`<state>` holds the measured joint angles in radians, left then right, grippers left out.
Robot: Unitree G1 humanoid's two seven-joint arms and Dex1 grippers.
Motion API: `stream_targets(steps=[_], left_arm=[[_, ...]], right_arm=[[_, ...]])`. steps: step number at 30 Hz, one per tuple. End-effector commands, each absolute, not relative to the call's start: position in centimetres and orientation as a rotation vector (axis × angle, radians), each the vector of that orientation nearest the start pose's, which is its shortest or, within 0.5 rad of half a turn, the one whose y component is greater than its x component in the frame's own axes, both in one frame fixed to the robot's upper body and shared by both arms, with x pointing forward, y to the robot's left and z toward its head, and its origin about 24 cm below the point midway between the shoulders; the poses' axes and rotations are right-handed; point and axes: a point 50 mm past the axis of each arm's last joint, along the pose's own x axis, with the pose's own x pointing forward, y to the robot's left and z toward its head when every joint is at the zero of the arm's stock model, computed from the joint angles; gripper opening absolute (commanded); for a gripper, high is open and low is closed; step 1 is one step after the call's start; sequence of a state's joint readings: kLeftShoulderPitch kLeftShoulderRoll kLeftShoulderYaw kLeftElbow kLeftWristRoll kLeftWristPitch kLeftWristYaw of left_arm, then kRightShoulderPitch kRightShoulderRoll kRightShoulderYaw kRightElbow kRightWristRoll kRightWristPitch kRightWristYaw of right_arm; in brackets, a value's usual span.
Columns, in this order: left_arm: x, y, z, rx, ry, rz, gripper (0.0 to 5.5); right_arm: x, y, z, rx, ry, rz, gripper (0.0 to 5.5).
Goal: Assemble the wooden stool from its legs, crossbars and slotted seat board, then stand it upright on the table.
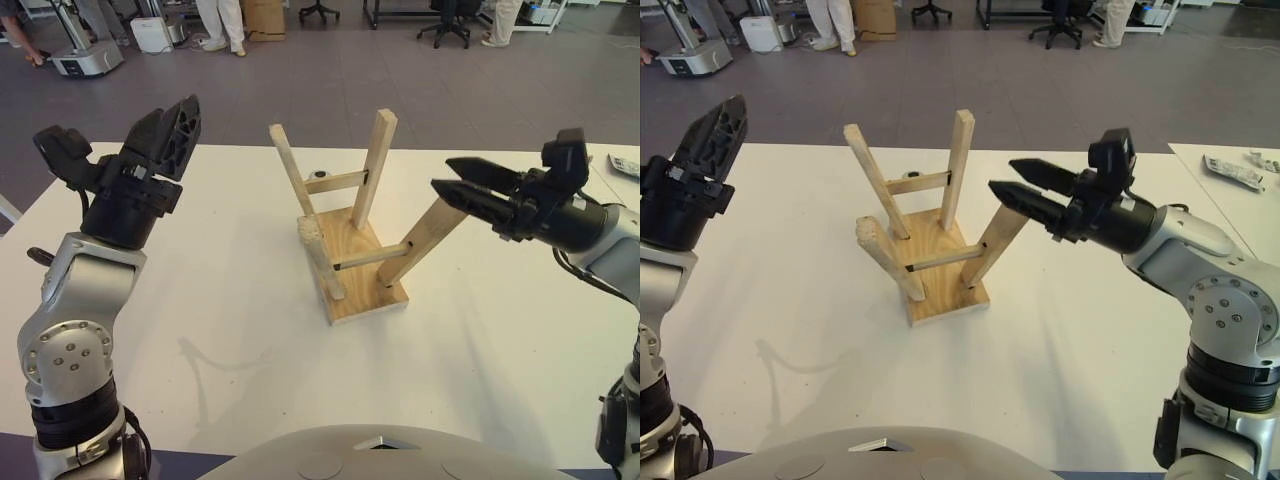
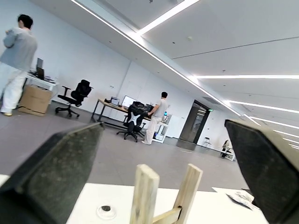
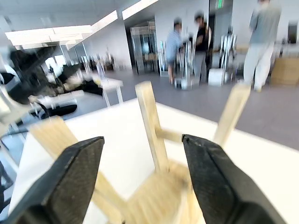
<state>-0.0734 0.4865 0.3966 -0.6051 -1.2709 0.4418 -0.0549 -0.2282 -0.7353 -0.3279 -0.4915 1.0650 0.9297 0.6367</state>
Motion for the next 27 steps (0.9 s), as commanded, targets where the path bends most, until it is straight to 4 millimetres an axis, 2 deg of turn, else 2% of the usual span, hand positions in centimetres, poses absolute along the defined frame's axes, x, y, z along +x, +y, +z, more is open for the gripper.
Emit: stream_targets(steps=[1, 4, 6, 8, 10, 13, 16, 19, 21, 23, 25, 27], left_arm=[[22.1, 21.7, 20.4, -0.538, -0.343, -0.431, 4.75], [22.2, 21.8, 20.3, -0.531, -0.347, -0.433, 4.75], [22.3, 22.0, 20.0, -0.521, -0.343, -0.428, 4.75], [22.5, 22.2, 19.7, -0.507, -0.337, -0.427, 4.75], [22.8, 22.4, 19.5, -0.497, -0.338, -0.422, 4.75], [23.1, 22.6, 19.3, -0.49, -0.341, -0.417, 4.75], [23.3, 22.7, 19.2, -0.485, -0.346, -0.414, 4.8], [23.3, 23.0, 19.0, -0.484, -0.347, -0.402, 4.8], [23.3, 23.0, 18.9, -0.484, -0.345, -0.401, 4.8], [23.4, 23.4, 18.8, -0.476, -0.341, -0.396, 4.8], [23.4, 24.1, 18.7, -0.452, -0.333, -0.385, 4.8], [23.3, 25.4, 18.6, -0.416, -0.321, -0.361, 4.8]], right_arm=[[23.1, -20.1, 18.5, 0.014, 0.192, 0.941, 3.11], [24.9, -21.5, 17.7, -0.11, 0.193, 0.792, 3.11], [26.3, -22.7, 18.5, -0.141, 0.117, 0.686, 3.11], [27.2, -23.0, 19.3, -0.117, 0.037, 0.639, 3.11], [27.4, -22.2, 19.2, -0.055, 0.016, 0.668, 3.11], [27.8, -21.1, 17.3, 0.07, 0.081, 0.756, 3.11], [28.7, -22.1, 16.0, 0.124, 0.128, 0.733, 2.58], [29.5, -22.5, 16.3, 0.173, 0.112, 0.751, 2.07], [29.8, -22.3, 16.7, 0.215, 0.091, 0.82, 1.64], [29.4, -21.5, 17.2, 0.26, 0.098, 0.998, 1.22], [28.6, -20.7, 17.2, 0.248, 0.149, 1.199, 1.14], [28.3, -20.0, 16.4, 0.202, 0.232, 1.361, 1.12]])
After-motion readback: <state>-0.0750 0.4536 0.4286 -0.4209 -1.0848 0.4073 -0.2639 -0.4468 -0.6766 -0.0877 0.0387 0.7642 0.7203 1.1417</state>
